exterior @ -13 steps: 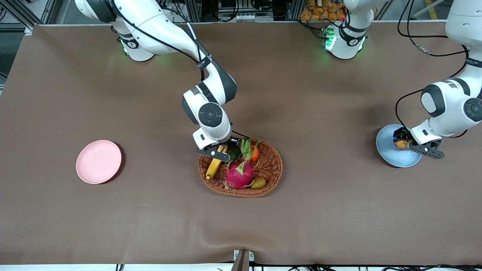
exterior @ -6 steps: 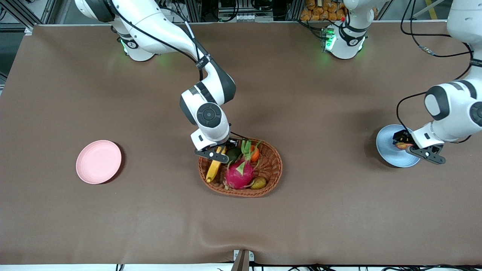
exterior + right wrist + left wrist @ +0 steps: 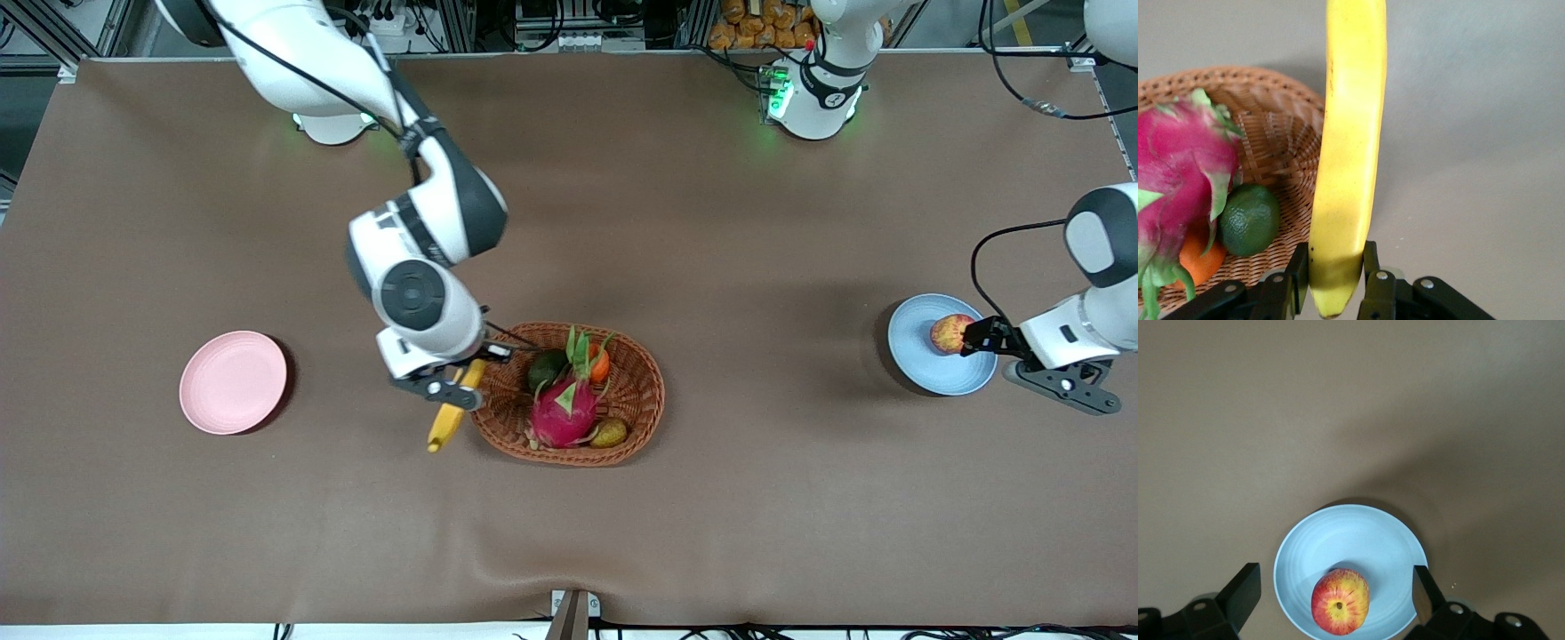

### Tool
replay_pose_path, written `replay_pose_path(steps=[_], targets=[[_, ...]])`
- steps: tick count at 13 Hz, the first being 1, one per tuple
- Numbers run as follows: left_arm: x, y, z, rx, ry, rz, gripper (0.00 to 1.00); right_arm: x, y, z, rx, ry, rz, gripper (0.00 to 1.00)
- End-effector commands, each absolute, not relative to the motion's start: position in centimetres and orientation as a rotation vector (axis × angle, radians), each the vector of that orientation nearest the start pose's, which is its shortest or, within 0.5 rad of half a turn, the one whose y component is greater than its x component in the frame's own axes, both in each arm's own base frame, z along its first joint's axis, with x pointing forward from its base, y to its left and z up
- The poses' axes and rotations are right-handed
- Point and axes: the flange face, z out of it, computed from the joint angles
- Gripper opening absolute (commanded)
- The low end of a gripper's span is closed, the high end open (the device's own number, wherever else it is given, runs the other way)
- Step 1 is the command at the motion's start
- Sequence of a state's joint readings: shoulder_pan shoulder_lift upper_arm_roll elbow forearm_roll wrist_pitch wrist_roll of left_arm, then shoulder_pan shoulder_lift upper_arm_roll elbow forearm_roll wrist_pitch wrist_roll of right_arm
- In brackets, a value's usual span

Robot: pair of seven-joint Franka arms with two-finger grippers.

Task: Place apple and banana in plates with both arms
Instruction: 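Release the apple and raise the left gripper while the right gripper carries the banana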

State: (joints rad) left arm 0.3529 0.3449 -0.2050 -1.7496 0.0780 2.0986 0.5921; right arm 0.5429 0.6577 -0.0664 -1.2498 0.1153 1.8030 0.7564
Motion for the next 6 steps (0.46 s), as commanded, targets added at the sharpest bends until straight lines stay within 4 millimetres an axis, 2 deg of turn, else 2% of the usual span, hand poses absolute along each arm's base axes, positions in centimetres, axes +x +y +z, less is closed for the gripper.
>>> replay_pose_path(steps=[1, 2, 4, 5, 6], targets=[[64.8, 10.1, 41.5, -3.063, 0.748, 0.025, 1.00, 64.4, 29.6, 40.8, -3.094, 0.413, 0.249, 0.00], [64.9, 9.7, 42.5, -3.062, 0.755, 0.020, 1.00, 64.7, 27.4, 41.9, -3.093, 0.393, 0.264, 0.00], [64.5, 7.6, 45.4, -3.045, 0.749, -0.002, 1.00, 65.4, 22.3, 43.3, -3.086, 0.324, 0.280, 0.00], [64.1, 5.6, 46.8, -3.019, 0.782, 0.003, 1.00, 65.4, 19.8, 43.7, -3.082, 0.294, 0.286, 0.00], [63.5, 5.3, 48.3, -3.002, 0.759, 0.009, 1.00, 65.0, 18.2, 43.6, -3.082, 0.263, 0.302, 0.00]])
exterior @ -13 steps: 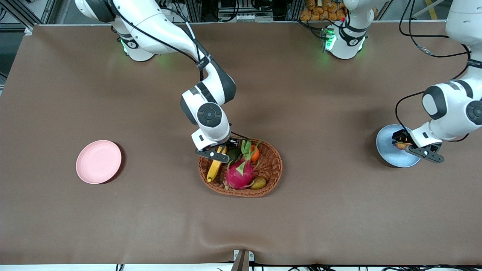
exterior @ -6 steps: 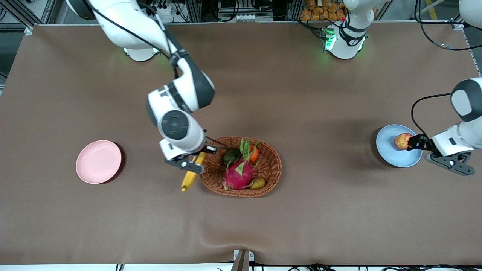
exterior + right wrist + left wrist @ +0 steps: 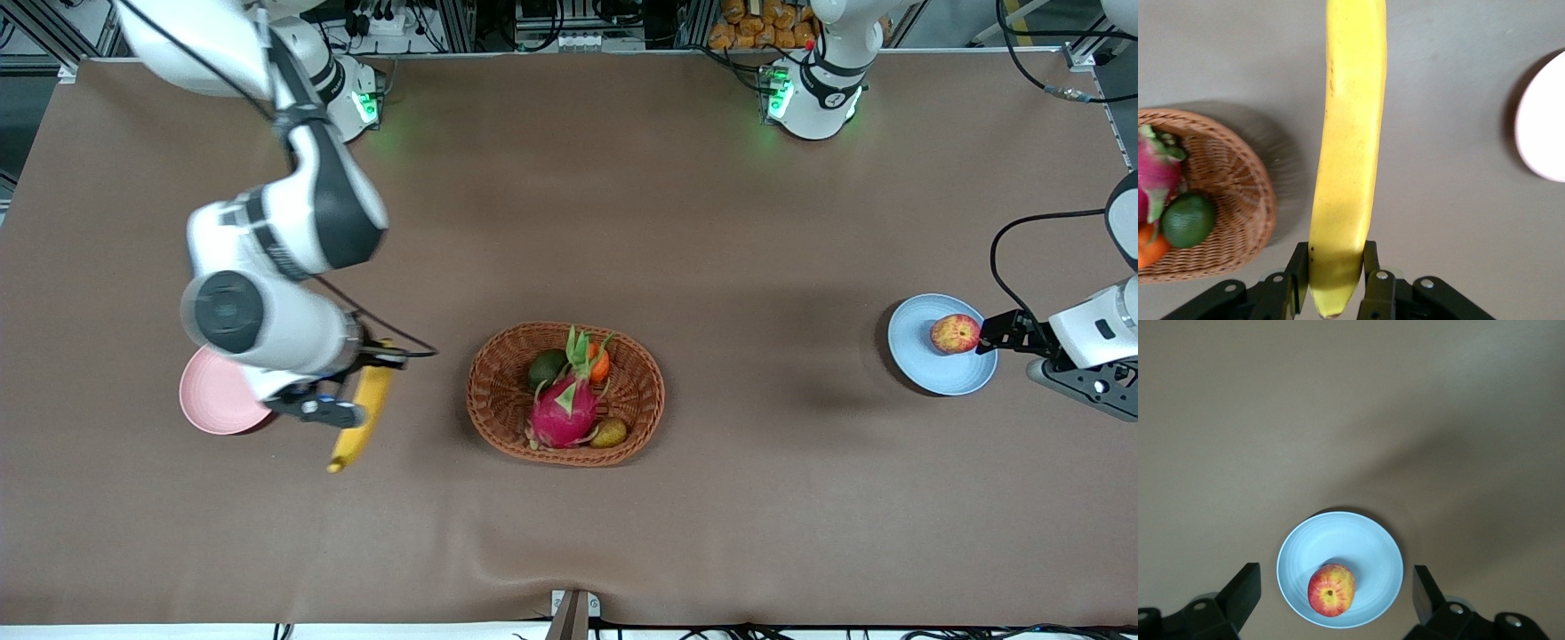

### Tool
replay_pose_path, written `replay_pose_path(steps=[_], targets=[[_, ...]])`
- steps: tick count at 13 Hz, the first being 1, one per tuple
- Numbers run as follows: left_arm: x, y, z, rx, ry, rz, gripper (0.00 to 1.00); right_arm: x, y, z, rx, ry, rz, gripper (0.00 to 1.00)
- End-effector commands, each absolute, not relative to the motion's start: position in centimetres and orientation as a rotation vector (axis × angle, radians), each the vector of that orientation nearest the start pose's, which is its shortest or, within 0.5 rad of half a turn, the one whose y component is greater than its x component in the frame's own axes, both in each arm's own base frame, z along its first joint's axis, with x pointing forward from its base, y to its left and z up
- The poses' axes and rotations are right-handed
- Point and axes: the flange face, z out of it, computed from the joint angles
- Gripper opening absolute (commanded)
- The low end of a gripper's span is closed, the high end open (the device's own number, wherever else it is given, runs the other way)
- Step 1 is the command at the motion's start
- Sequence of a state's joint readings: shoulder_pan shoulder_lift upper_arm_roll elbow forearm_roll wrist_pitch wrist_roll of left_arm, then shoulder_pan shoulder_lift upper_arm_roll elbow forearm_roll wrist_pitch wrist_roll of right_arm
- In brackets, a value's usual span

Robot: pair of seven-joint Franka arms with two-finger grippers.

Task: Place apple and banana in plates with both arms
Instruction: 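Release the apple and raise the left gripper while the right gripper carries the banana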

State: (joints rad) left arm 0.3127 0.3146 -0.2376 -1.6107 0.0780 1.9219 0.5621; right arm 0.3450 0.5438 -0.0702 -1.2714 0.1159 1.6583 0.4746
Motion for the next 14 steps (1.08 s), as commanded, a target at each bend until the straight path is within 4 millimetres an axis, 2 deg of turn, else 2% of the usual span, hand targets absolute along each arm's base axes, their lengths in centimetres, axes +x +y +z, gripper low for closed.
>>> replay_pose_path(steps=[1, 3, 6, 9, 11, 13, 14], targets=[[63.0, 3.6, 49.4, -2.989, 0.760, 0.026, 1.00, 64.8, 16.6, 43.4, -3.081, 0.256, 0.311, 0.00], [61.9, 1.8, 52.1, -2.972, 0.736, 0.027, 1.00, 65.1, 14.1, 43.2, -3.080, 0.283, 0.319, 0.00], [58.8, -0.7, 56.7, -2.999, 0.623, 0.045, 1.00, 65.3, 12.0, 42.7, -3.080, 0.264, 0.331, 0.00], [56.6, -0.1, 59.3, -3.018, 0.559, 0.063, 1.00, 65.0, 8.7, 42.2, -3.070, 0.230, 0.350, 0.00], [53.1, 0.5, 62.8, -3.032, 0.528, 0.088, 1.00, 64.0, 6.5, 40.9, -3.063, 0.199, 0.315, 0.00], [51.4, 1.3, 64.3, -3.041, 0.504, 0.102, 1.00, 63.1, 4.5, 39.4, -3.059, 0.180, 0.273, 0.00], [50.4, 1.6, 64.4, -3.048, 0.495, 0.120, 1.00, 63.1, 3.7, 39.3, -3.057, 0.173, 0.276, 0.00]])
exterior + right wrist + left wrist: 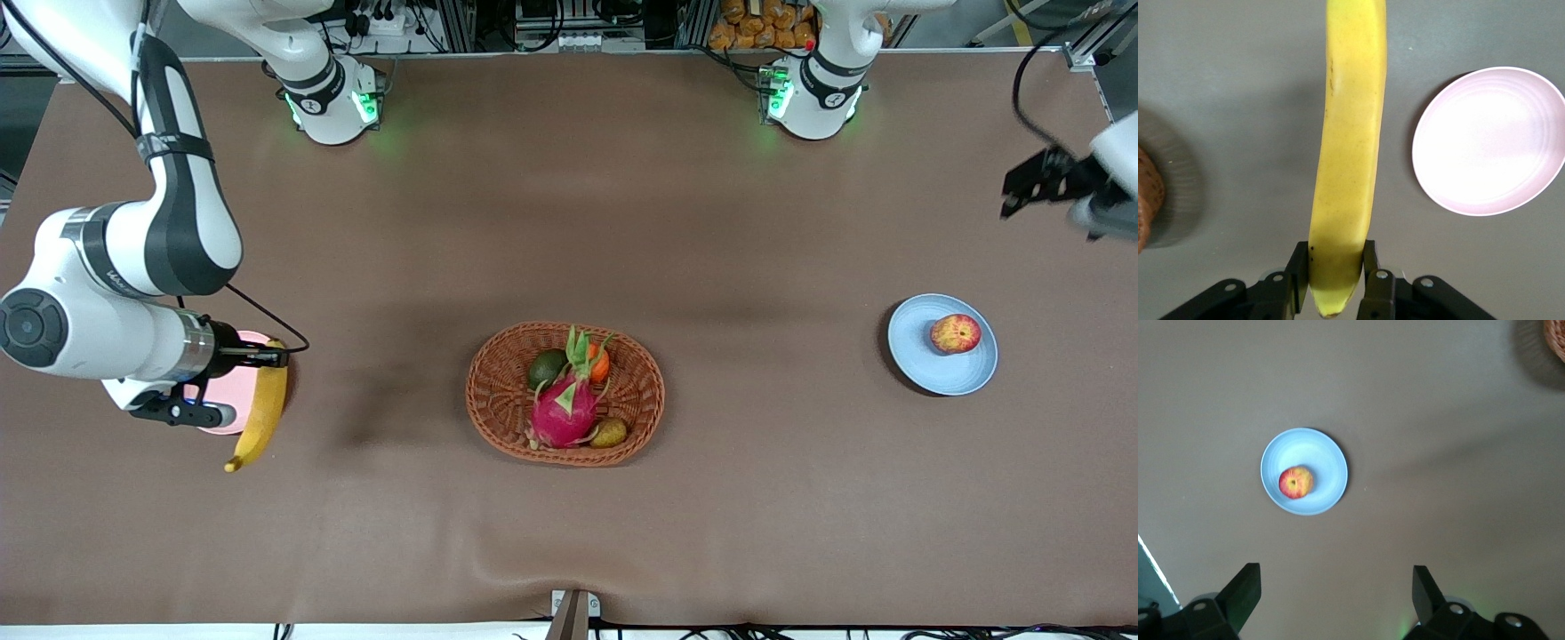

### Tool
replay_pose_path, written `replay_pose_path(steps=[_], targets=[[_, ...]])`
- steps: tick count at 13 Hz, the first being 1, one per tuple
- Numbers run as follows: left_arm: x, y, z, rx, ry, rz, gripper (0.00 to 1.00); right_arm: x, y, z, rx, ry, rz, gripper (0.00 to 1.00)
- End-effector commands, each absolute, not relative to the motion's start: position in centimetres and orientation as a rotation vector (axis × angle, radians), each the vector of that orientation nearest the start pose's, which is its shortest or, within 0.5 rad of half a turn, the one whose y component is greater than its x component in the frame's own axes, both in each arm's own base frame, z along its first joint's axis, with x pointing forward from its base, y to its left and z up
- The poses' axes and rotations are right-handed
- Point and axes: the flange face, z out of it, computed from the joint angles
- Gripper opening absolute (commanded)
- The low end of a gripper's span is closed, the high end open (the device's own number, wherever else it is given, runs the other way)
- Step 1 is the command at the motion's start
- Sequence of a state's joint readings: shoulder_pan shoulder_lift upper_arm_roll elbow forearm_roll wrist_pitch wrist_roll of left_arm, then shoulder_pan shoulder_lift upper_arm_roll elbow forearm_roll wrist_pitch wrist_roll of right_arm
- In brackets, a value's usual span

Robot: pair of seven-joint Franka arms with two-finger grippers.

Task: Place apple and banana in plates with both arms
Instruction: 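Lower the yellow banana onto the pink plate with the right gripper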

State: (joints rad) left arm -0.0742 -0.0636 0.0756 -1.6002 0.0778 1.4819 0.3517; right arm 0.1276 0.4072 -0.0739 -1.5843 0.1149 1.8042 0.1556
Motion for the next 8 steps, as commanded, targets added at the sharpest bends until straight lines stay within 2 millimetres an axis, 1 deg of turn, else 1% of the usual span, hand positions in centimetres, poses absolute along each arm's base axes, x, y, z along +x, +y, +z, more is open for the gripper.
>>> replay_pose_path(steps=[1, 2, 4, 6, 8], targets=[[48.8, 1.8, 64.8, -3.052, 0.489, 0.113, 1.00, 63.2, 2.7, 39.1, -3.054, 0.173, 0.279, 0.00], [47.9, 2.1, 64.8, -3.054, 0.481, 0.106, 1.00, 63.2, 2.1, 38.9, -3.052, 0.178, 0.283, 0.00], [48.1, 2.2, 64.7, -3.058, 0.441, 0.096, 1.00, 63.0, 0.7, 37.6, -3.048, 0.214, 0.300, 0.00], [49.8, 1.9, 65.0, -3.056, 0.335, 0.026, 1.00, 62.4, 0.0, 35.8, -3.047, 0.207, 0.305, 0.00], [52.0, 1.9, 64.4, -3.057, 0.207, 0.029, 1.00, 62.1, -0.7, 34.6, -3.050, 0.217, 0.295, 0.00]])
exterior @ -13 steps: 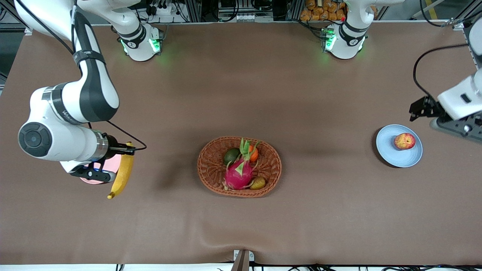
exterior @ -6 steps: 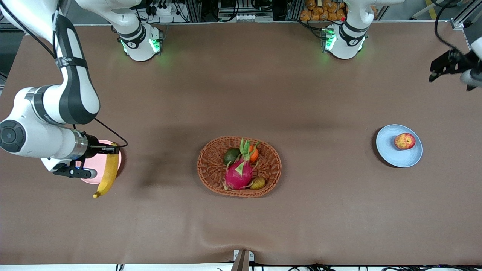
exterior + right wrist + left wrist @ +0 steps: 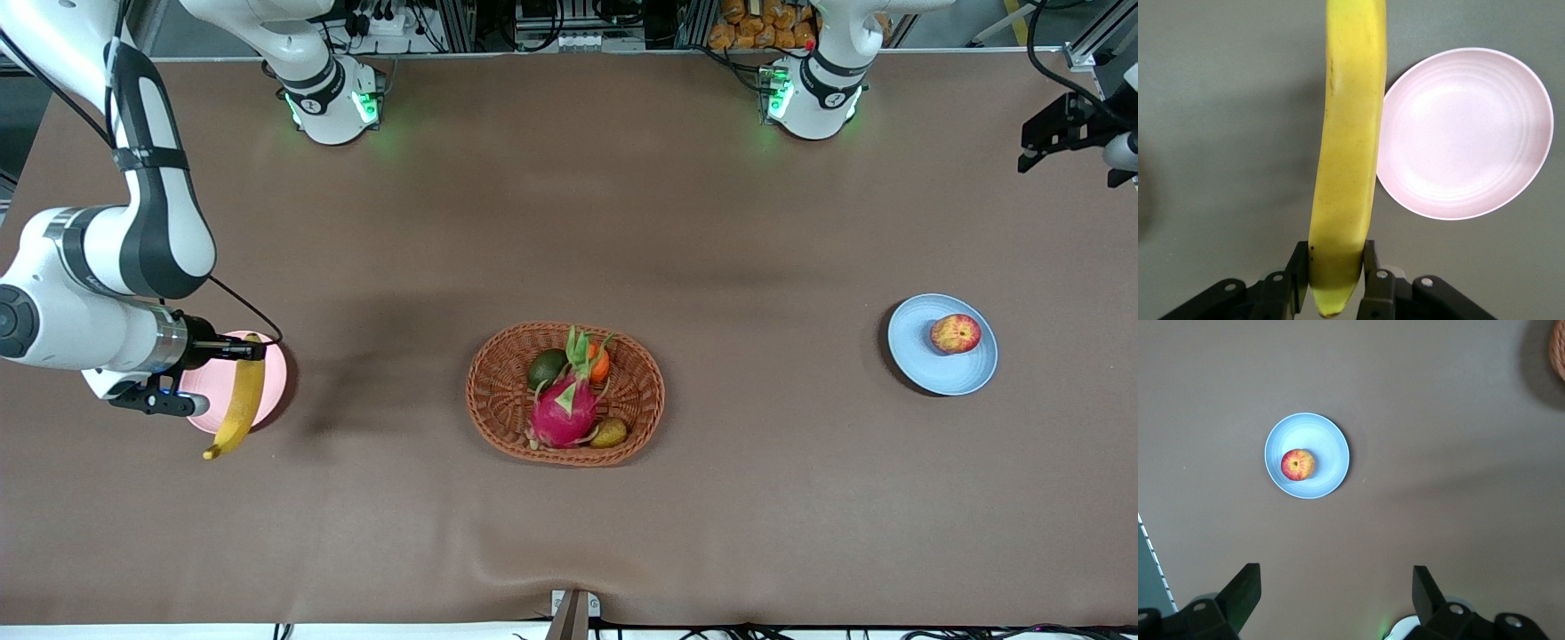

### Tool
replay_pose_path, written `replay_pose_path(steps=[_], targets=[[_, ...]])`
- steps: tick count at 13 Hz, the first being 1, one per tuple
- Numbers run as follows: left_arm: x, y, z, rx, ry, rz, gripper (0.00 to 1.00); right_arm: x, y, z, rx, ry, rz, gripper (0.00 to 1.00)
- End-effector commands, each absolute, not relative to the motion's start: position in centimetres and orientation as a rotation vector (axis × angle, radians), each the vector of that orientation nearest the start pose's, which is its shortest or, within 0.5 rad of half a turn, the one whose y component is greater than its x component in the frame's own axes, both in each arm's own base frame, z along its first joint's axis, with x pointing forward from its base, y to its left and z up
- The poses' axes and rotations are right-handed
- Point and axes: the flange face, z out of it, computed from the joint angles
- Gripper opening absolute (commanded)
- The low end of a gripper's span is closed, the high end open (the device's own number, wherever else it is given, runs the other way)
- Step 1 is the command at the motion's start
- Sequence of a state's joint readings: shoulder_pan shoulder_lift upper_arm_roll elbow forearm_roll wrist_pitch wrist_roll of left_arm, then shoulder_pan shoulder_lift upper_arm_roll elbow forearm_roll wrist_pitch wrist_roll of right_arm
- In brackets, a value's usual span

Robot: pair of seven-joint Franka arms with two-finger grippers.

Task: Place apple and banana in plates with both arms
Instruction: 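Lower the yellow banana onto the pink plate with the right gripper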

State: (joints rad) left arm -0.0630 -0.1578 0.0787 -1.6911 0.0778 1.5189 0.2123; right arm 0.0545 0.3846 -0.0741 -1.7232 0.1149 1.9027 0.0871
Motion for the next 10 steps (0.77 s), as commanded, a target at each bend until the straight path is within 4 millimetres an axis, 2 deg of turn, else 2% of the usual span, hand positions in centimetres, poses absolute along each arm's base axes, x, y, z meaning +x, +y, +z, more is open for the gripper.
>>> replay_pose_path(steps=[1, 3, 5, 6, 7, 8, 9, 10], targets=[[53.4, 1.9, 64.0, -3.052, 0.211, 0.032, 1.00, 62.1, -1.6, 34.1, -3.056, 0.219, 0.304, 0.00], [53.9, 2.0, 64.6, -3.049, 0.200, 0.007, 1.00, 62.5, -4.3, 32.3, -3.085, 0.229, 0.300, 0.00], [53.9, 2.0, 64.8, -3.052, 0.167, 0.000, 1.00, 62.5, -8.2, 30.0, -3.084, 0.199, 0.294, 0.00], [54.1, 2.8, 64.7, -3.073, 0.119, -0.016, 1.00, 62.3, -9.5, 29.3, -3.075, 0.159, 0.307, 0.00], [54.3, 3.0, 64.6, -3.104, 0.113, -0.043, 1.00, 62.1, -9.6, 28.5, -3.071, 0.144, 0.327, 0.06], [54.3, 2.7, 63.8, -3.116, 0.098, -0.028, 1.00, 62.0, -9.3, 28.2, -3.068, 0.137, 0.348, 0.18], [54.5, 2.6, 63.6, -3.117, 0.062, -0.043, 1.00, 61.6, -9.1, 27.8, -3.065, 0.133, 0.367, 0.53], [54.6, 2.3, 63.6, -3.116, 0.017, -0.046, 1.00, 61.4, -9.0, 27.7, -3.063, 0.131, 0.374, 1.00]])
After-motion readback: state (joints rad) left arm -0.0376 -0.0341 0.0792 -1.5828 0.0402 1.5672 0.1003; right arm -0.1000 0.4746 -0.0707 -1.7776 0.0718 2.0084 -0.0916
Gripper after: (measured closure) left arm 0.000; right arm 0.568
